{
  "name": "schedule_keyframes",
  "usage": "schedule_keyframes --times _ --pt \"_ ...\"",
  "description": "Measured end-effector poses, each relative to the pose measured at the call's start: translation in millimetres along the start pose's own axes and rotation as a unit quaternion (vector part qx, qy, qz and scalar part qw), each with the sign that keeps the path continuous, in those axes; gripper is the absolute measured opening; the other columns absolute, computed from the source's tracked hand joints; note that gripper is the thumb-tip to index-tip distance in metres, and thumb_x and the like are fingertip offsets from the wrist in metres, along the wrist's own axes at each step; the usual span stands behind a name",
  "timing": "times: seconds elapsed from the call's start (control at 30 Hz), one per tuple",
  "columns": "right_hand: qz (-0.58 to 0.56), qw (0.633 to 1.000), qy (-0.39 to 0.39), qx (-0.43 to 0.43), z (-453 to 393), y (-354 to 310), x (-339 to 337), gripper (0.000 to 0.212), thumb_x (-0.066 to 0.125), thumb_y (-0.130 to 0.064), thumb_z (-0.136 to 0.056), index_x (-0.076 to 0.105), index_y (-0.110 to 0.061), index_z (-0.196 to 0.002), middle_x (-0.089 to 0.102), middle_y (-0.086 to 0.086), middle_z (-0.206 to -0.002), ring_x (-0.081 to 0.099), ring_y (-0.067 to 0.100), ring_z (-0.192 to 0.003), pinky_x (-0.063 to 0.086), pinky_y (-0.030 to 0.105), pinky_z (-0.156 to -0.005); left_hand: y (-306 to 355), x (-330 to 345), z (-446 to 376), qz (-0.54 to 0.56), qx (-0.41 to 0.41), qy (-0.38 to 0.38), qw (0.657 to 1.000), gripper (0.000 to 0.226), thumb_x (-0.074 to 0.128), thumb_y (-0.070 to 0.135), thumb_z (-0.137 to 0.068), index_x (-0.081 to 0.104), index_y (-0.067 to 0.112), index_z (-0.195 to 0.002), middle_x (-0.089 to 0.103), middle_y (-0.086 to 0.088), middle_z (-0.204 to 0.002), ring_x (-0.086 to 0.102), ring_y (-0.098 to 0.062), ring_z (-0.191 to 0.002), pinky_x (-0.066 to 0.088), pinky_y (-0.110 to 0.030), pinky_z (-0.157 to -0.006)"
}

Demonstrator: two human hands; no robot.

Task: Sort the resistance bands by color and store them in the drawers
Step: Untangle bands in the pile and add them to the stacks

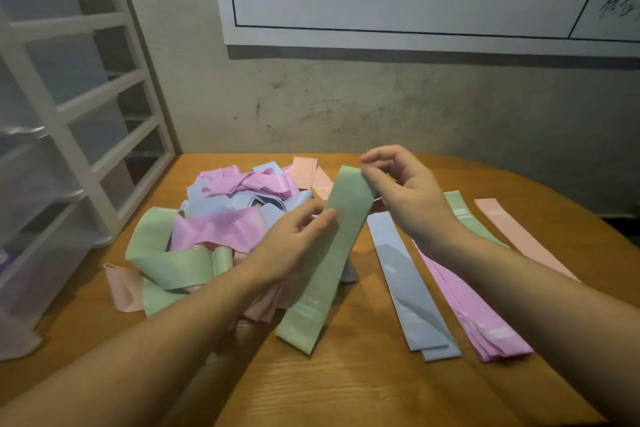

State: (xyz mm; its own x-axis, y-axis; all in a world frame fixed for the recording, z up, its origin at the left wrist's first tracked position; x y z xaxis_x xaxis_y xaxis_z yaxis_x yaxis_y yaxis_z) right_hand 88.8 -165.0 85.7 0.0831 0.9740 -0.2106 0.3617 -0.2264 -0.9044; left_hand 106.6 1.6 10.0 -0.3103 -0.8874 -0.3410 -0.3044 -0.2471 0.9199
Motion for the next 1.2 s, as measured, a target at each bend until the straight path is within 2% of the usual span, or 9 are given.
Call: schedule_keyframes --times 0.07,0.17,0.3,0.43,0.57,0.67,0.83,0.97,1.2 --pt "-0.02 1.0 0.015 0.006 0.4 -7.2 -3.4 0.008 0.057 -0.017 -0.101 0.062 -0.021 -0.107 0.065 0.008 -0.1 0.066 0.006 -0.079 0.058 0.027 -0.059 15.3 8.2 1.4 0.018 -0.002 0.001 1.0 0.024 0.059 0.049 -0.092 0.067 0.029 -0.1 0.068 0.019 -0.088 0.066 -0.001 -0.087 0.052 -0.02 -0.071" --pt "-0.036 0.998 0.043 0.011 1.9 -14.5 -11.6 0.008 0.059 -0.02 -0.101 0.062 -0.023 -0.107 0.064 0.004 -0.096 0.065 0.003 -0.077 0.057 0.025 -0.058 26.0 14.0 3.7 0.065 -0.011 0.003 0.998 0.016 0.061 0.03 -0.096 0.071 0.018 -0.098 0.071 0.013 -0.086 0.066 -0.006 -0.089 0.056 -0.038 -0.087" --pt "-0.075 0.994 0.057 0.06 4.3 -8.1 -22.2 0.011 0.061 -0.024 -0.1 0.061 -0.026 -0.111 0.067 -0.007 -0.085 0.065 0.004 -0.07 0.055 0.026 -0.058 34.4 18.6 9.8 0.13 -0.036 0.003 0.991 0.035 0.065 0.035 -0.094 0.068 0.006 -0.114 0.074 -0.004 -0.102 0.064 -0.012 -0.091 0.052 -0.044 -0.089" --pt "-0.14 0.979 0.001 0.15 12.2 7.6 -19.3 0.026 0.062 -0.038 -0.097 0.062 -0.025 -0.121 0.067 -0.004 -0.085 0.061 0.012 -0.072 0.05 0.025 -0.062 44.3 20.2 14.0 0.198 -0.055 0.008 0.979 0.043 0.061 0.034 -0.087 0.064 0.005 -0.119 0.071 -0.009 -0.102 0.062 -0.019 -0.089 0.048 -0.035 -0.076" --pt "-0.165 0.962 -0.066 0.207 23.6 13.7 -16.8 0.042 0.054 -0.048 -0.098 0.067 -0.016 -0.121 0.059 0.002 -0.091 0.057 0.013 -0.077 0.046 0.03 -0.071 53.7 20.4 15.7 0.242 -0.08 0.0 0.967 0.027 0.056 0.019 -0.097 0.061 0.009 -0.122 0.072 -0.005 -0.095 0.066 -0.018 -0.085 0.05 -0.034 -0.074" --pt "-0.138 0.964 -0.115 0.198 31.3 12.6 -17.3 0.039 0.054 -0.045 -0.097 0.07 -0.017 -0.12 0.062 0.004 -0.105 0.059 0.014 -0.088 0.048 0.033 -0.081 59.8 21.4 18.1 0.277 -0.091 -0.01 0.957 0.028 0.047 0.01 -0.099 0.061 0.009 -0.124 0.069 -0.003 -0.084 0.062 -0.018 -0.074 0.047 -0.036 -0.069" --pt "-0.114 0.957 -0.136 0.228 42.1 13.2 -18.8 0.03 0.062 -0.037 -0.096 0.065 -0.029 -0.125 0.067 0.006 -0.123 0.067 0.022 -0.099 0.053 0.035 -0.082 70.6 26.1 22.0 0.315 -0.085 -0.032 0.945 0.033 0.053 0.012 -0.088 0.065 0.016 -0.118 0.069 -0.006 -0.085 0.062 -0.02 -0.074 0.049 -0.038 -0.073" --pt "-0.137 0.937 -0.14 0.289 52.0 15.7 -19.6 0.031 0.065 -0.042 -0.094 0.071 -0.019 -0.113 0.067 0.004 -0.099 0.059 0.015 -0.077 0.049 0.029 -0.07 75.5 30.9 23.3 0.322 -0.089 -0.065 0.94 0.046 0.062 0.006 -0.075 0.064 0.019 -0.119 0.067 -0.007 -0.085 0.063 -0.021 -0.074 0.048 -0.038 -0.072" --pt "-0.148 0.964 -0.083 0.204 46.4 0.1 -32.7 0.009 0.06 -0.021 -0.099 0.066 -0.016 -0.099 0.063 0.001 -0.079 0.054 0.013 -0.063 0.042 0.025 -0.059 79.1 39.7 29.9 0.285 -0.121 -0.093 0.946 0.052 0.049 -0.009 -0.08 0.061 0.019 -0.123 0.067 -0.01 -0.088 0.065 -0.022 -0.074 0.052 -0.036 -0.069"
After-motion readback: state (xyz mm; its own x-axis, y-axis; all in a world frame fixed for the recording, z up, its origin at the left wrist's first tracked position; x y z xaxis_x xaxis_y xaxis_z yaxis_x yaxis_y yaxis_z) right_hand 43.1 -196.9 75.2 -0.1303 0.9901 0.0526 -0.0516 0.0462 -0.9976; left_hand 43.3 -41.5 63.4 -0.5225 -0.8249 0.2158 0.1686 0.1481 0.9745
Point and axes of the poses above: each hand's wrist, its own z-axis away from the middle knuckle, its own x-axis out of the palm, y = z × x, the point moved 6 cm from there along -z, towards the middle knuckle
